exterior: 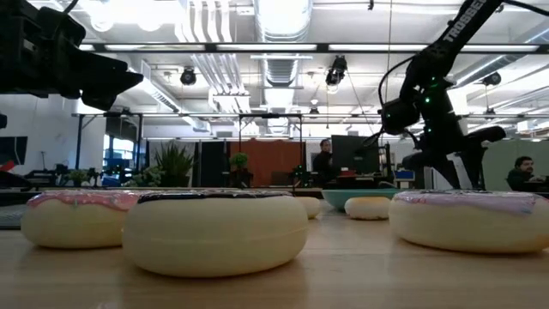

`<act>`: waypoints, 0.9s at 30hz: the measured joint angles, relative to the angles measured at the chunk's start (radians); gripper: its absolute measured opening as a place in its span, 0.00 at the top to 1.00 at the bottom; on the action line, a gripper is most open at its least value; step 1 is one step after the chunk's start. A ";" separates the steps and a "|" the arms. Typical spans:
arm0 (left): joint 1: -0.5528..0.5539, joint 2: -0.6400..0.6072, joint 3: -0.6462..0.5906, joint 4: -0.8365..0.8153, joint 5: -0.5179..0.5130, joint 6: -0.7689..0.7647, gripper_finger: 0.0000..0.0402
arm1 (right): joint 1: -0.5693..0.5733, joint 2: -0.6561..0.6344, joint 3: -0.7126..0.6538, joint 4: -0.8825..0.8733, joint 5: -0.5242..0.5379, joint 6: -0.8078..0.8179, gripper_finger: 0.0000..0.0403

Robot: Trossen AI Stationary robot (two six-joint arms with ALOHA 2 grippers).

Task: Pick & Place donuts
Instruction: Put the small blue donut on the light blue plate

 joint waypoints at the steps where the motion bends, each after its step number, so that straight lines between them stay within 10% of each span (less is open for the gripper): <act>1: 0.000 0.000 0.000 0.000 0.000 0.000 0.54 | -0.007 0.002 0.000 0.010 -0.007 -0.018 0.66; 27: 0.000 0.000 0.000 0.000 0.000 0.000 0.54 | -0.045 0.066 -0.015 0.041 -0.035 -0.044 0.80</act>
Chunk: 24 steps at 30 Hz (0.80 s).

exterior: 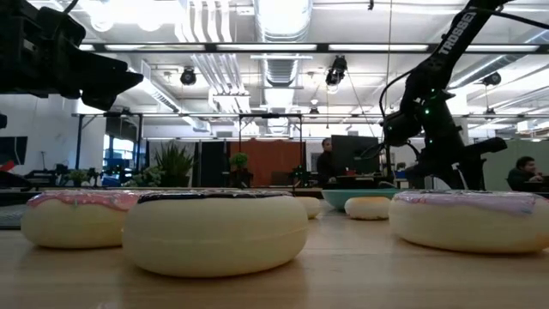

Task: Pick & Place donuts
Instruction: Put the small blue donut on the light blue plate

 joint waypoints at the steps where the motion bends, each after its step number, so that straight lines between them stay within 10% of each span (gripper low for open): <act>1: 0.000 0.000 0.000 0.000 0.000 0.000 0.54 | 0.000 -0.006 -0.001 0.005 0.000 0.002 0.81; 15: 0.000 0.000 0.000 0.000 0.000 0.000 0.54 | 0.023 -0.104 -0.013 0.052 -0.016 0.000 0.98; 24: 0.000 0.000 0.000 0.000 0.000 0.000 0.54 | 0.284 -0.296 0.044 0.032 -0.181 -0.045 0.98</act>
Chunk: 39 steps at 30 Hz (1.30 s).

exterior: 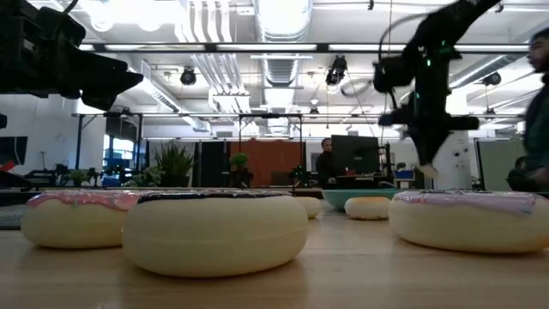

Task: Pick & Place donuts
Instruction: Put the small blue donut on the light blue plate

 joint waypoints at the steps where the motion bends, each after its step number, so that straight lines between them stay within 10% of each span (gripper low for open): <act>1: 0.000 0.000 0.000 0.000 0.000 0.000 0.54 | 0.046 -0.005 0.008 -0.012 -0.018 0.015 0.98; 12: 0.000 0.000 0.000 0.000 0.000 0.000 0.54 | 0.408 0.193 0.196 -0.059 -0.085 0.301 0.98; 29: 0.000 0.000 0.000 0.000 0.000 0.000 0.54 | 0.434 0.587 0.481 -0.133 -0.117 0.228 0.96; 39: 0.000 0.000 0.000 0.000 0.000 0.000 0.54 | 0.464 0.566 0.545 -0.156 -0.073 0.217 0.67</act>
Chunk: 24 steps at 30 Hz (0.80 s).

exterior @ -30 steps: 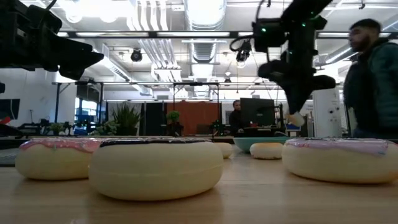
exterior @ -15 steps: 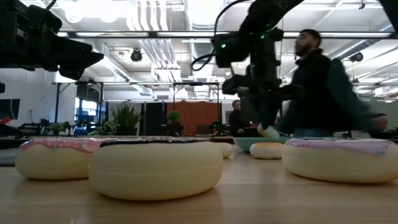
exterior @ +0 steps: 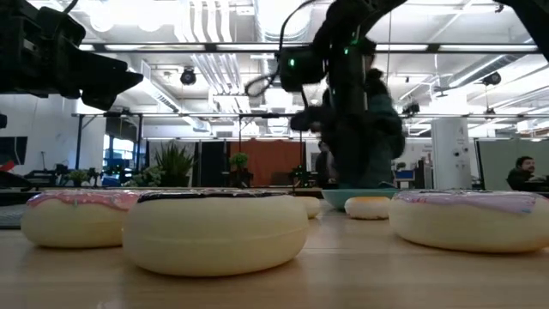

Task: Pick & Place donuts
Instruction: Put the small blue donut on the light blue plate, then put the small orange donut on the light blue plate

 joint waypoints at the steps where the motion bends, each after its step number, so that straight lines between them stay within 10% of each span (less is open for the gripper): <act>1: 0.000 0.000 0.000 0.000 0.000 0.000 0.54 | 0.002 -0.011 0.004 -0.016 0.004 0.001 0.64; 14: 0.000 0.000 0.000 0.000 0.000 0.000 0.54 | 0.284 -0.097 -0.002 -0.022 -0.008 -0.691 0.53; 24: 0.000 0.000 0.000 0.000 0.000 0.000 0.54 | 0.517 -0.121 -0.064 -0.045 0.070 -0.538 0.59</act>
